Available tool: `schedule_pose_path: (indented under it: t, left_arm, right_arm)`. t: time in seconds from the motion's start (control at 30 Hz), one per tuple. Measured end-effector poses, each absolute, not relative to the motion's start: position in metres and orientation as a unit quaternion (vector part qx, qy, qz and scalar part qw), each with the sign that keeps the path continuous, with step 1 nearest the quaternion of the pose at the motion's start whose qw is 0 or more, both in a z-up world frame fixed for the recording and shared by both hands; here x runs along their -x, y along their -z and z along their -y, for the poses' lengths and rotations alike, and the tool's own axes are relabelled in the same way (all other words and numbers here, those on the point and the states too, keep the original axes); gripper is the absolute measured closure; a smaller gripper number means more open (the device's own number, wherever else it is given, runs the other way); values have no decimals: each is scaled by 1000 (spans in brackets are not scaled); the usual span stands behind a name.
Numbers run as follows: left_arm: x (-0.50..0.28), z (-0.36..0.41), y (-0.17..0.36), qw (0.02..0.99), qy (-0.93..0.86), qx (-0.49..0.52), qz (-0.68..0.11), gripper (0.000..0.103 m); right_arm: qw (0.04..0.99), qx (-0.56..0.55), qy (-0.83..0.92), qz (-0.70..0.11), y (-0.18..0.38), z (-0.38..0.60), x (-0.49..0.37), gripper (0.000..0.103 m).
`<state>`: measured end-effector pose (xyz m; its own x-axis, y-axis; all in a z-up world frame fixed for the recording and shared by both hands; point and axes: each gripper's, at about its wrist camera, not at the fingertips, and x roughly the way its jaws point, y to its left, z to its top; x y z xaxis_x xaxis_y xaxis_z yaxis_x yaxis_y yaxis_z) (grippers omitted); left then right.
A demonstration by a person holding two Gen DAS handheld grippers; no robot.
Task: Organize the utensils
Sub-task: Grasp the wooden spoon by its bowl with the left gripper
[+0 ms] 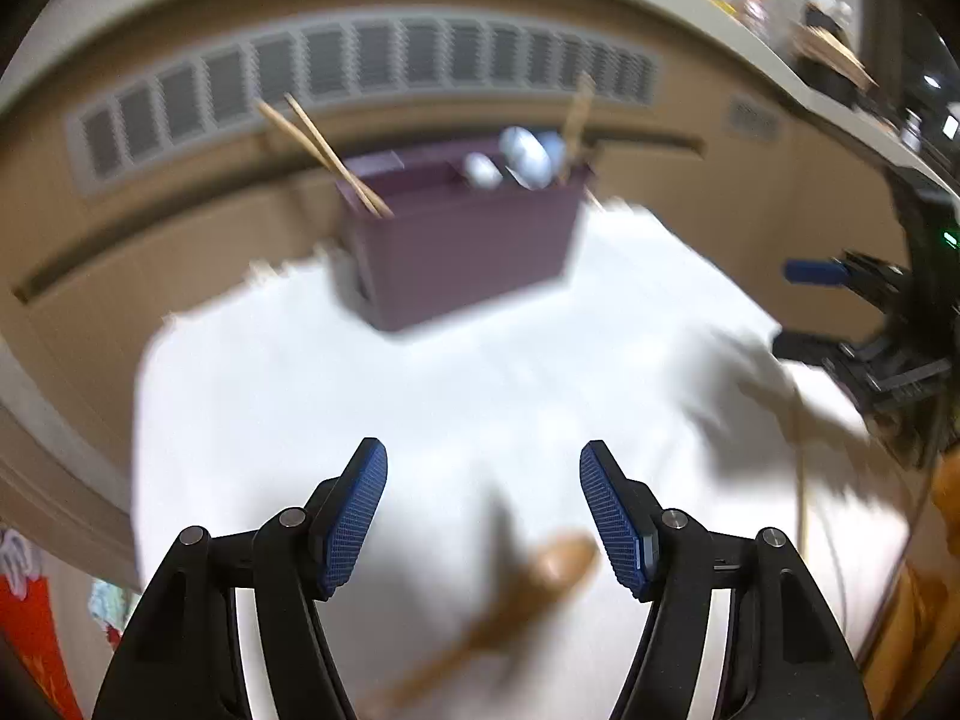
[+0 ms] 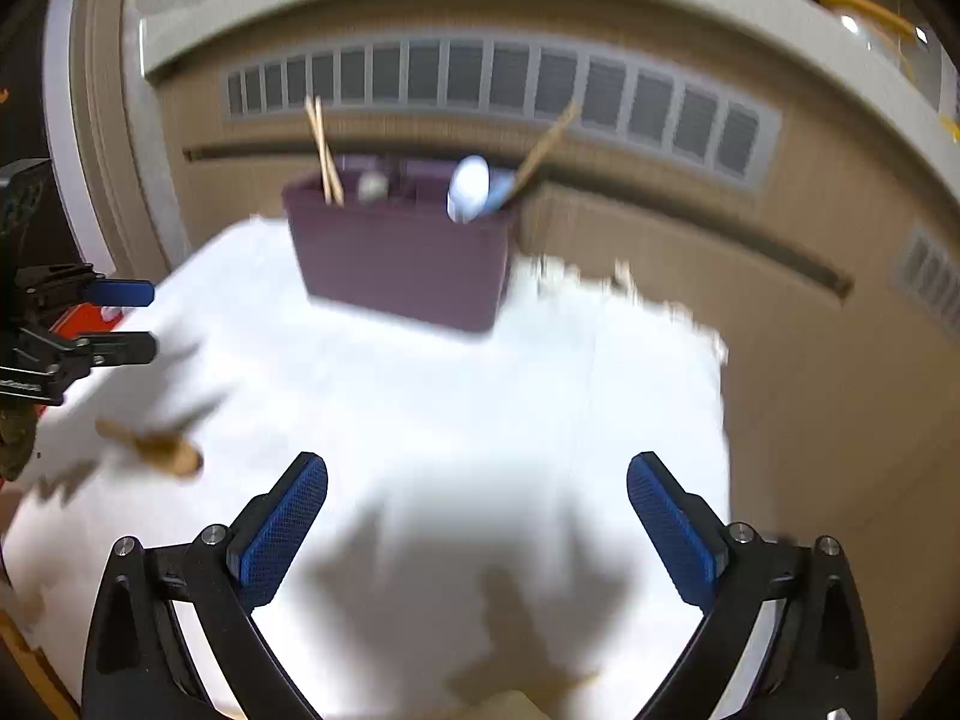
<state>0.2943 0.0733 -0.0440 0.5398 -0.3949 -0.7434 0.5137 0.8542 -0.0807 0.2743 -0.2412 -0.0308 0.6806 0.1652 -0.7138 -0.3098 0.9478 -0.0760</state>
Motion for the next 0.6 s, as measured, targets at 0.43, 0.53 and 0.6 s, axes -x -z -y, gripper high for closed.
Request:
schedule_pose_path:
  t: [0.43, 0.53, 0.6]
  left_arm:
    - [-276, -37, 95, 833, 236, -133, -482, 54]
    - [-277, -34, 94, 837, 224, -118, -485, 58]
    - [-275, -33, 94, 842, 215, -112, -481, 59]
  right_arm:
    - [883, 60, -121, -449, 64, 266, -202, 4]
    - [877, 35, -113, -465, 71, 276, -200, 4]
    - [873, 11, -103, -477, 78, 282, -203, 4]
